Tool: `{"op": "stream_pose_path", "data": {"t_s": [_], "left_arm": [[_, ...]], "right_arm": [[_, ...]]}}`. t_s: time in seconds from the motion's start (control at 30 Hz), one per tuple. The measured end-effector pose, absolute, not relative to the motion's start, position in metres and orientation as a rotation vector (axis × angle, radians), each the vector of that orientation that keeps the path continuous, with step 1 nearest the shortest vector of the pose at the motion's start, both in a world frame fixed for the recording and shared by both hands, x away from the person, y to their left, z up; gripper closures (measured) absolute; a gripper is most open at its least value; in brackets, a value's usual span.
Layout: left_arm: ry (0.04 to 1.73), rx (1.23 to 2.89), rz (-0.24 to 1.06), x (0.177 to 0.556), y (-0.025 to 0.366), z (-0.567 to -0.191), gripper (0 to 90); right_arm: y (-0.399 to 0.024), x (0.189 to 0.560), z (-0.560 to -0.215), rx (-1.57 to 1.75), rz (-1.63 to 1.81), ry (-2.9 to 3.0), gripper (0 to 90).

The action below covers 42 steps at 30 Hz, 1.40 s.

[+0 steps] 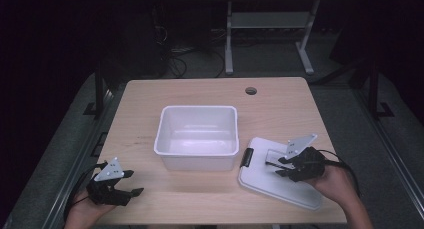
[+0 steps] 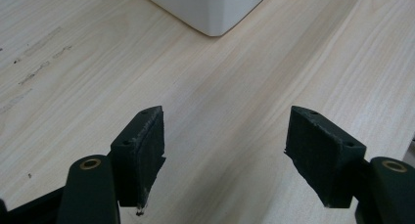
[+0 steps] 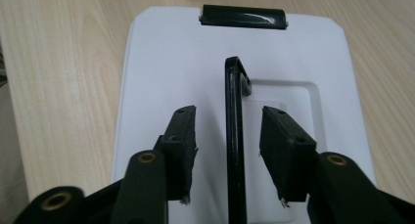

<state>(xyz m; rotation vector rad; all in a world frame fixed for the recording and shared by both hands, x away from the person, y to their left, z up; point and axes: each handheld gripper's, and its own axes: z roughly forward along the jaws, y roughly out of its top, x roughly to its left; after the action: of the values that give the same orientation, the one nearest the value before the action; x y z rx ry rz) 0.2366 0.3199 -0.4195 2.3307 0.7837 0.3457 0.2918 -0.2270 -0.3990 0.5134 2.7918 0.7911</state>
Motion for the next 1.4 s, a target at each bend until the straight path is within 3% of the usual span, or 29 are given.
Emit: {"op": "stream_pose_path", "data": {"t_s": [0.8,1.4], "left_arm": [[0.786,2.329,0.340,0.236,0.322,-0.420,31.7],[0.779,2.313,0.332,0.236,0.324,-0.419,31.7]], "right_arm": [[-0.238,0.306,-0.410,0.535,0.799,2.817,81.5],[-0.243,0.318,-0.403,0.511,0.794,2.865,84.0]]}}
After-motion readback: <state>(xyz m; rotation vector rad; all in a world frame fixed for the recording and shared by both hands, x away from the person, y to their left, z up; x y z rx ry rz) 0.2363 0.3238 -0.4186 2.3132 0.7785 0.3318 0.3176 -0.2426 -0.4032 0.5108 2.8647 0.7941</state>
